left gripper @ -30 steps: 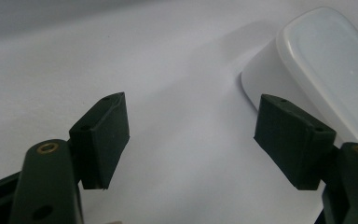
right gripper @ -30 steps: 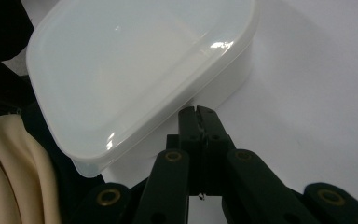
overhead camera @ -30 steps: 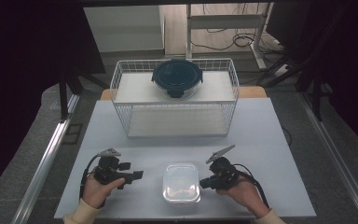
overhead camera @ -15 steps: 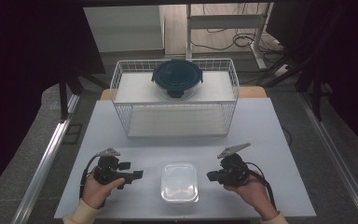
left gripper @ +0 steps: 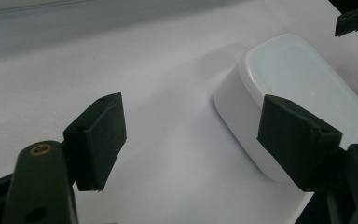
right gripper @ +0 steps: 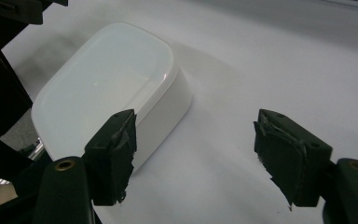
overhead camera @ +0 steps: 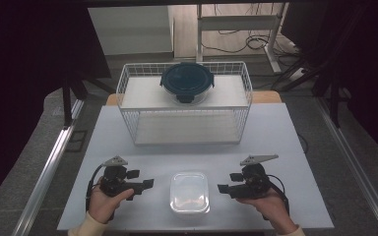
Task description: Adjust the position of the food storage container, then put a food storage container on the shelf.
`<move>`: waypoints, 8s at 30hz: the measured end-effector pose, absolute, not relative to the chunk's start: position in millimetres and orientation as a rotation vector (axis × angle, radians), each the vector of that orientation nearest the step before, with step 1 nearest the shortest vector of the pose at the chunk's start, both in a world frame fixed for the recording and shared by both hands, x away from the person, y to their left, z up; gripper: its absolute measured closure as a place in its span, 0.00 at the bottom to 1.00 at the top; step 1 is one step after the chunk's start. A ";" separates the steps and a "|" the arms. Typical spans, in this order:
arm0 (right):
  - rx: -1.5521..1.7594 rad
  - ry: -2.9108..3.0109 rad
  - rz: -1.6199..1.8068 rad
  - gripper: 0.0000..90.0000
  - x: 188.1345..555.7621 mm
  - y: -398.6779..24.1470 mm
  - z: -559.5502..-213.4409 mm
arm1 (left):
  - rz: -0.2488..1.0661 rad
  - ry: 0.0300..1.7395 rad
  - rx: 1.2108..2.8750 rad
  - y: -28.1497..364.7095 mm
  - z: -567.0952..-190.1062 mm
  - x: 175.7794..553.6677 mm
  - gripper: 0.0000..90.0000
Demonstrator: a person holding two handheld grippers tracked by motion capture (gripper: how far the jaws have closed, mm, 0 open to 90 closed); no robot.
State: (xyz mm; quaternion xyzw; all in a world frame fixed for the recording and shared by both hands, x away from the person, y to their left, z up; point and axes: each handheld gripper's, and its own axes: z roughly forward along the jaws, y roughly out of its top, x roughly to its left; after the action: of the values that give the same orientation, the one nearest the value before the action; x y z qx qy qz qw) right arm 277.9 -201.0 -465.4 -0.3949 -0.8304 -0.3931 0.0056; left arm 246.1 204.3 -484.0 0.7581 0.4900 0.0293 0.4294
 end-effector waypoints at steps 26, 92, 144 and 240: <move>-1.235 -2.461 -1.367 0.30 270.2 -194.2 -461.7 | -0.003 1.228 1.800 180.2 -478.8 237.1 0.24; -1.313 -2.108 -1.379 0.88 265.0 -178.7 -484.7 | -0.344 1.209 1.633 163.3 -498.6 236.5 0.88; -1.063 -2.298 -1.612 0.89 274.9 -164.0 -400.7 | -0.088 1.028 1.676 179.4 -405.5 238.6 0.89; -1.093 -2.344 -1.688 0.89 433.2 -143.2 -196.6 | -0.075 0.982 1.618 198.4 -219.9 414.2 0.88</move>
State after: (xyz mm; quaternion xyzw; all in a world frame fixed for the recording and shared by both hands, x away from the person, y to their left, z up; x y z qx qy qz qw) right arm 433.2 -143.2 -196.6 -0.3539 -0.7587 -0.5463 0.0266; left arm 414.2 198.4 -219.9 0.6933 0.4208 -0.0320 0.5842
